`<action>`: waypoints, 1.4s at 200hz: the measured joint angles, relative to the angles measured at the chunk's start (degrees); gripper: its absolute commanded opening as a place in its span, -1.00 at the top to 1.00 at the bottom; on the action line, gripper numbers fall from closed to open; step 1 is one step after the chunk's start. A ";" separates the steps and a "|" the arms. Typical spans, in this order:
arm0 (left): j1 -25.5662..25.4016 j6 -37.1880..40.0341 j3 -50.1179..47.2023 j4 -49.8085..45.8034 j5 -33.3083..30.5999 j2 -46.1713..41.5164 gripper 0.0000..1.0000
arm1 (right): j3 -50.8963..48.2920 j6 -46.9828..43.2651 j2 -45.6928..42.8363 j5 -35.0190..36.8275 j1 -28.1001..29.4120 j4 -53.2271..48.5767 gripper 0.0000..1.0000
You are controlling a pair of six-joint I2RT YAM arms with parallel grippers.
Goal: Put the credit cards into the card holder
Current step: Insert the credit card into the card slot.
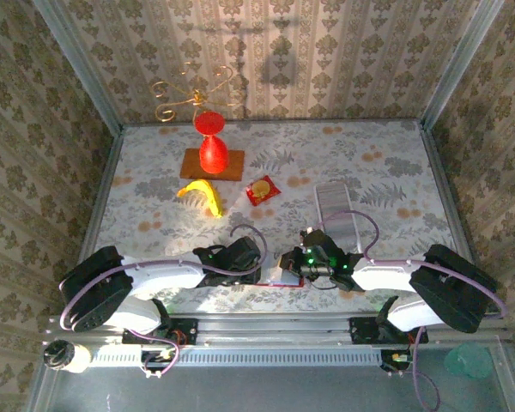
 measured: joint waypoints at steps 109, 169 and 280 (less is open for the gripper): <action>-0.11 -0.81 -0.07 0.20 0.00 0.00 0.44 | 1.53 -0.52 2.73 -1.14 0.00 -1.84 0.78; -0.11 -0.85 -0.20 0.52 0.02 0.00 0.45 | 3.43 -3.04 4.26 -1.66 0.02 -4.46 0.46; -0.39 -1.03 -0.46 1.22 0.02 -0.11 0.48 | 9.11 -8.22 5.64 -1.29 0.70 -14.43 0.48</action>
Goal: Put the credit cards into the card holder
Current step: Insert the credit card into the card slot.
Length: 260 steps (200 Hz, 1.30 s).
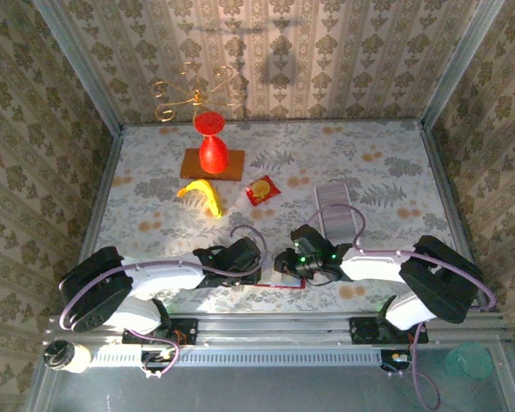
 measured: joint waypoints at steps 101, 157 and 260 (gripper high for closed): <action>0.00 -0.26 -0.70 0.48 -0.02 -0.66 0.47 | 3.32 -1.97 2.01 0.94 1.20 -2.97 0.43; -0.02 -0.42 -2.36 0.85 0.00 -3.04 0.43 | 3.37 -3.17 0.11 2.91 1.31 -6.01 0.37; 1.18 -1.90 -4.35 1.70 -0.13 -6.36 0.60 | 5.31 -6.05 -0.74 6.54 1.60 -12.13 0.90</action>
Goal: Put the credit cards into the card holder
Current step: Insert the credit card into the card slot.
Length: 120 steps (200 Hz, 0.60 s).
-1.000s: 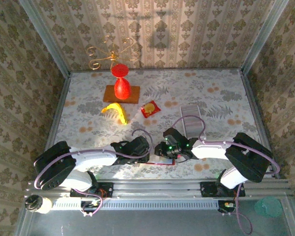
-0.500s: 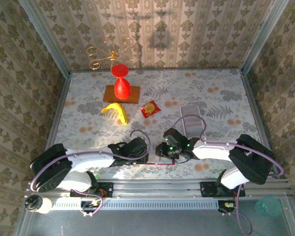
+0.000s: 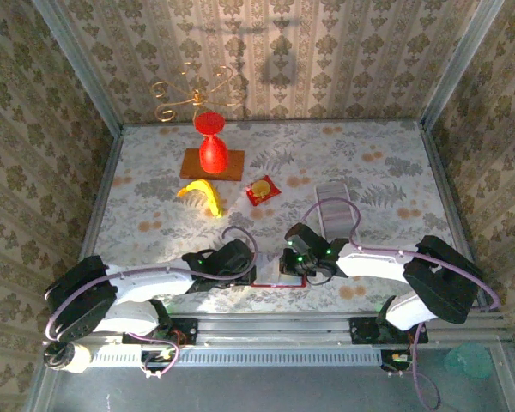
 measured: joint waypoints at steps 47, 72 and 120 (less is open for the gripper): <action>1.57 -0.87 -0.63 0.63 -0.11 0.02 0.72 | 3.45 -1.38 2.03 1.33 0.81 -1.97 0.97; 2.23 -1.11 -1.29 1.27 -0.02 0.15 0.76 | 5.68 -2.32 4.24 2.71 1.62 -4.70 1.00; 2.36 -1.36 -1.64 2.97 0.35 1.60 0.79 | 7.04 -2.73 6.16 3.96 3.04 -5.55 1.00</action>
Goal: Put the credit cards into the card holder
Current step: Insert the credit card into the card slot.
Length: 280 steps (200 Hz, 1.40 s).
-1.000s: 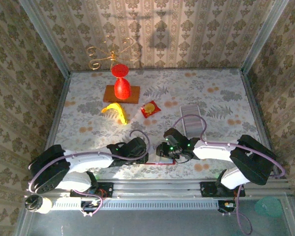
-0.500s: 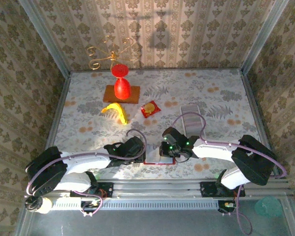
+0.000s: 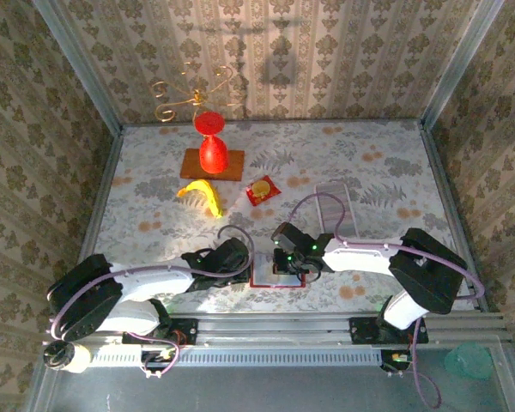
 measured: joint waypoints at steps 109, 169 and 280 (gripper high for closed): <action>0.33 -0.15 -0.28 1.18 0.42 0.81 0.82 | 0.44 1.51 0.96 -1.79 0.96 6.75 0.91; 0.66 -0.15 -0.33 1.36 0.66 0.81 0.83 | -1.40 1.53 -4.02 1.36 1.07 3.52 0.95; 0.63 -0.15 -0.42 1.49 0.68 0.79 0.83 | -0.28 1.51 1.42 1.42 1.70 3.21 0.97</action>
